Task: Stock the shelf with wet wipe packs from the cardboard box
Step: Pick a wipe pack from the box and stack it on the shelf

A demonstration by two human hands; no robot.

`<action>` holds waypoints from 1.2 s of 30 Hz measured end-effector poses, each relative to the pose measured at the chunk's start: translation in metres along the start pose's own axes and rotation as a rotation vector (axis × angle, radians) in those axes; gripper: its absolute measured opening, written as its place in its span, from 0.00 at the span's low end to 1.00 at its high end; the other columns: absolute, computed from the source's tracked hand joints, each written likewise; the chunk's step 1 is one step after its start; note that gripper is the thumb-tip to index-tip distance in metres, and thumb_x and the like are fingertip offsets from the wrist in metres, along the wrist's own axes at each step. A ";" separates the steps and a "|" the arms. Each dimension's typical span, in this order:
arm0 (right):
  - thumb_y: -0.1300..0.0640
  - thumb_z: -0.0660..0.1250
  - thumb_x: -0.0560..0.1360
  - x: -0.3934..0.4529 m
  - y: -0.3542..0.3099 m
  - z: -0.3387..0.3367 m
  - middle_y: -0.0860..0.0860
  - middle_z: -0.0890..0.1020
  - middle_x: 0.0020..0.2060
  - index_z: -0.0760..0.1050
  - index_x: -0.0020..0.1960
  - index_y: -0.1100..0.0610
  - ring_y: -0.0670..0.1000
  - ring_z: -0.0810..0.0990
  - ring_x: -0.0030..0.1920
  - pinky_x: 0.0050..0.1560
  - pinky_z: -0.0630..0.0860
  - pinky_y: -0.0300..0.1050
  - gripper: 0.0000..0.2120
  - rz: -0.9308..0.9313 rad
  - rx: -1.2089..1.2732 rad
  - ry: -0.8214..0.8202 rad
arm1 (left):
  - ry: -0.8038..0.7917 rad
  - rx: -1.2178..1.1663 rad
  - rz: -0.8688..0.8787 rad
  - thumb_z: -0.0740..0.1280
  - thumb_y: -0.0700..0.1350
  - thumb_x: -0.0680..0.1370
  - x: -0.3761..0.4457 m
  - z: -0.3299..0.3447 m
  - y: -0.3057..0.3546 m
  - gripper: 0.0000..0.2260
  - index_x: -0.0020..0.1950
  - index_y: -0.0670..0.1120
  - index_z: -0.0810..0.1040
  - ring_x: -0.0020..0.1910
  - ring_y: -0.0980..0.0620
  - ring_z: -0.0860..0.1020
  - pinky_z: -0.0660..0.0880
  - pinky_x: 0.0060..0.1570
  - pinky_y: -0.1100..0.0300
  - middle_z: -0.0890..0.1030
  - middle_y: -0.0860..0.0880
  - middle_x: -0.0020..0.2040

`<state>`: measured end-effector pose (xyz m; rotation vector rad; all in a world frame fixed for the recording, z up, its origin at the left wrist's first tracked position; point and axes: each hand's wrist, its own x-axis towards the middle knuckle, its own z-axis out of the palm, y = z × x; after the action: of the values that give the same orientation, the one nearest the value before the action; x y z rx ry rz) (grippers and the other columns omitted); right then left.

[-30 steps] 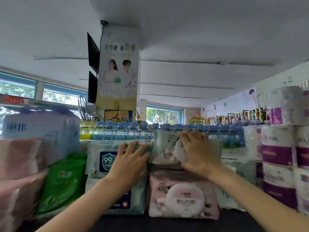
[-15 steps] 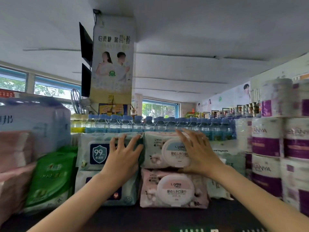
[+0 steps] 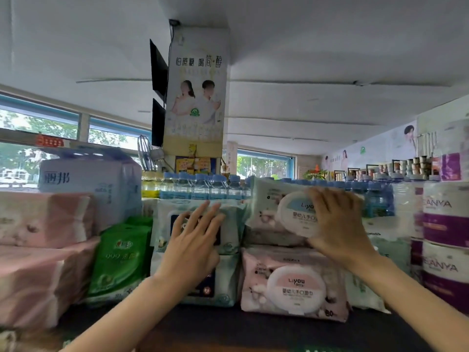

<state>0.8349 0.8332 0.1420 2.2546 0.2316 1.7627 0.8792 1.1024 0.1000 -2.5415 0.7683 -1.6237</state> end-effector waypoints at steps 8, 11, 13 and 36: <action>0.43 0.70 0.57 0.036 -0.042 -0.055 0.60 0.77 0.55 0.63 0.63 0.59 0.55 0.65 0.53 0.54 0.59 0.49 0.39 -0.038 0.062 0.126 | -0.244 -0.197 -0.230 0.62 0.48 0.76 -0.017 -0.020 -0.056 0.31 0.75 0.51 0.52 0.75 0.53 0.54 0.52 0.73 0.50 0.54 0.54 0.76; 0.40 0.66 0.59 0.040 -0.065 -0.067 0.58 0.77 0.56 0.64 0.63 0.58 0.55 0.66 0.54 0.55 0.59 0.48 0.38 -0.104 0.070 0.082 | -0.184 -0.245 -0.176 0.63 0.47 0.75 -0.023 -0.028 -0.056 0.31 0.75 0.50 0.54 0.74 0.52 0.57 0.53 0.72 0.51 0.58 0.52 0.75; 0.41 0.68 0.59 0.037 -0.075 -0.070 0.58 0.77 0.56 0.64 0.63 0.58 0.55 0.67 0.54 0.55 0.59 0.49 0.38 -0.147 0.055 0.035 | -0.058 -0.336 -0.156 0.67 0.46 0.73 -0.027 -0.036 -0.056 0.32 0.74 0.47 0.57 0.71 0.47 0.62 0.58 0.70 0.48 0.62 0.48 0.73; 0.33 0.66 0.59 -0.053 -0.031 -0.078 0.48 0.75 0.54 0.63 0.62 0.52 0.47 0.66 0.51 0.47 0.70 0.47 0.37 -0.179 0.013 -0.489 | -0.488 -0.585 0.433 0.73 0.60 0.64 0.004 -0.016 0.029 0.50 0.73 0.61 0.39 0.65 0.52 0.65 0.66 0.66 0.60 0.59 0.53 0.66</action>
<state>0.7479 0.8562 0.1007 2.4969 0.3283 1.0836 0.8556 1.0789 0.1026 -2.6458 1.7496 -0.6700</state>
